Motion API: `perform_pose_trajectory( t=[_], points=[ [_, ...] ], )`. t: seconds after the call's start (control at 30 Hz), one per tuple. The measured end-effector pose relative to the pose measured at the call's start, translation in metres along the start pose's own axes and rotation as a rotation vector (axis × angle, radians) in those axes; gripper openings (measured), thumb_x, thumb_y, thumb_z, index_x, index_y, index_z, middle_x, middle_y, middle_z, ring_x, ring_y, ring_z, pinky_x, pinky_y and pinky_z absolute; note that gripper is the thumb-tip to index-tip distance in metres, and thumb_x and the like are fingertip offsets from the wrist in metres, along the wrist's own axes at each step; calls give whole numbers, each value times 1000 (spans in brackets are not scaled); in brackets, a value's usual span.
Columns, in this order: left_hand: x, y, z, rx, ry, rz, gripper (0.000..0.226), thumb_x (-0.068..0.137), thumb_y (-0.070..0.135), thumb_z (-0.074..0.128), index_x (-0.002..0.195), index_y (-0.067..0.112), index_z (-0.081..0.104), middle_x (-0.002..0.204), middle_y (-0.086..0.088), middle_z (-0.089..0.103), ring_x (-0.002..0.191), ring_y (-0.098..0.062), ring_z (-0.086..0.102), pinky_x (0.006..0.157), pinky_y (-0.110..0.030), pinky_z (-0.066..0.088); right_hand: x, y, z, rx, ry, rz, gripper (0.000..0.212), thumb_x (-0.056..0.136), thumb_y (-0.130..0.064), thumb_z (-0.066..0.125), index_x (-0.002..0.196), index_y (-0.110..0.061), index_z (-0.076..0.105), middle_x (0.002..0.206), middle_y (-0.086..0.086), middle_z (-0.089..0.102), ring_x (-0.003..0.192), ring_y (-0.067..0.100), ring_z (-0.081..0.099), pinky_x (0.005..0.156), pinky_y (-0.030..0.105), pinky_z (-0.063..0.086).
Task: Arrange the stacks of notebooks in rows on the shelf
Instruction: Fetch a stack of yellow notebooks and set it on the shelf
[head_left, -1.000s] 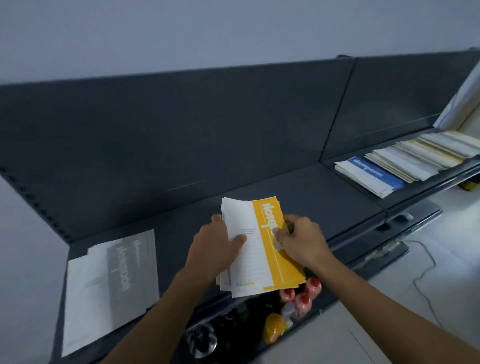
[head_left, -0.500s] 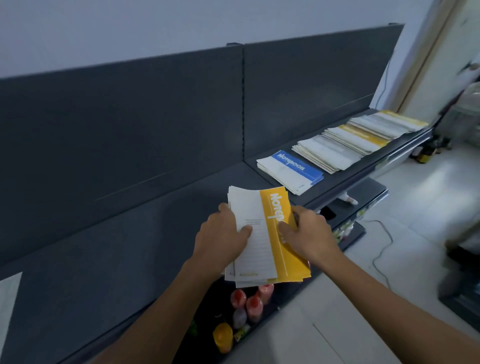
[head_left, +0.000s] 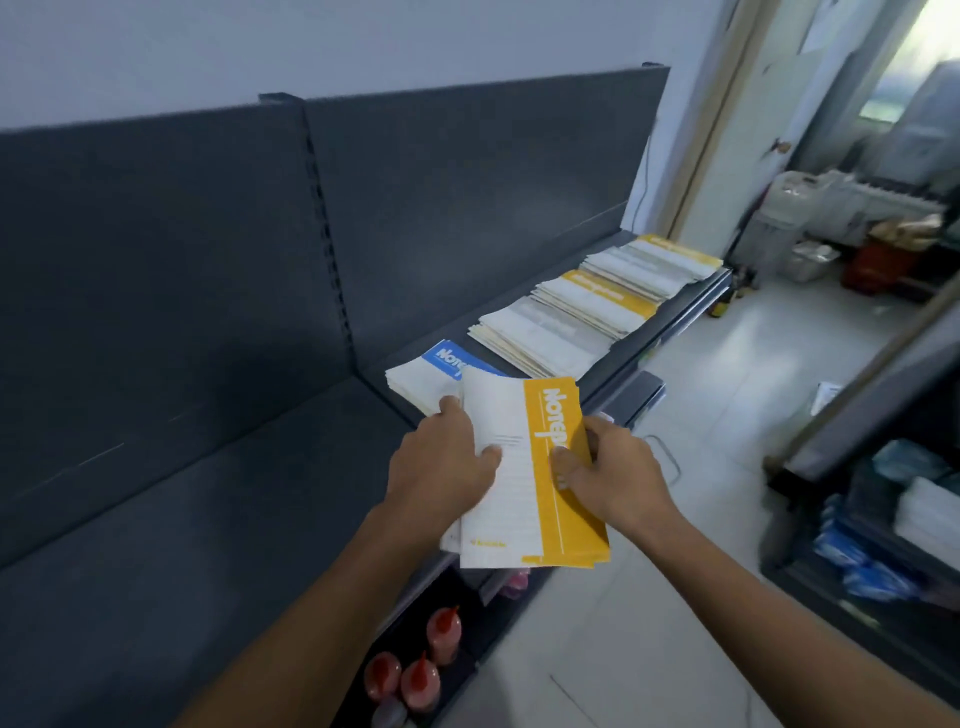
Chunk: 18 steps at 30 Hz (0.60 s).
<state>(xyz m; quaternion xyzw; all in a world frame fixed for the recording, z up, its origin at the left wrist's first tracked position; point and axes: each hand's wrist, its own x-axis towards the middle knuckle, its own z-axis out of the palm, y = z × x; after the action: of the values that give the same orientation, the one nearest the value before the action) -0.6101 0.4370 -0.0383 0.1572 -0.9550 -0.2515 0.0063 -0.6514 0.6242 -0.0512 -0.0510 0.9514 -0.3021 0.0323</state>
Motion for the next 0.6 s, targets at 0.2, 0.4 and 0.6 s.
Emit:
perform_pose_trajectory(
  t=[0.2, 0.4, 0.6],
  points=[
    [56, 51, 23, 11, -30, 115, 47, 95, 47, 57, 124, 15, 38, 114, -7, 60, 90, -22, 54, 71, -37, 42, 49, 34, -28, -27, 65, 103, 37, 88, -48, 62, 118, -27, 58, 114, -2, 68, 91, 22, 63, 74, 35, 50],
    [105, 102, 51, 49, -39, 203, 36, 96, 45, 55, 115, 20, 37, 109, -4, 63, 88, -21, 60, 70, -38, 51, 97, 78, -55, -19, 98, 150, 44, 88, -49, 62, 125, -25, 58, 119, 1, 69, 101, 26, 65, 82, 38, 53],
    [147, 179, 90, 39, -39, 185, 47, 93, 49, 58, 125, 19, 40, 119, -5, 62, 98, -25, 62, 71, -36, 46, 156, 139, -101, -1, 113, 139, 41, 88, -48, 63, 119, -22, 58, 107, -1, 69, 82, 17, 57, 72, 36, 53]
  ],
)
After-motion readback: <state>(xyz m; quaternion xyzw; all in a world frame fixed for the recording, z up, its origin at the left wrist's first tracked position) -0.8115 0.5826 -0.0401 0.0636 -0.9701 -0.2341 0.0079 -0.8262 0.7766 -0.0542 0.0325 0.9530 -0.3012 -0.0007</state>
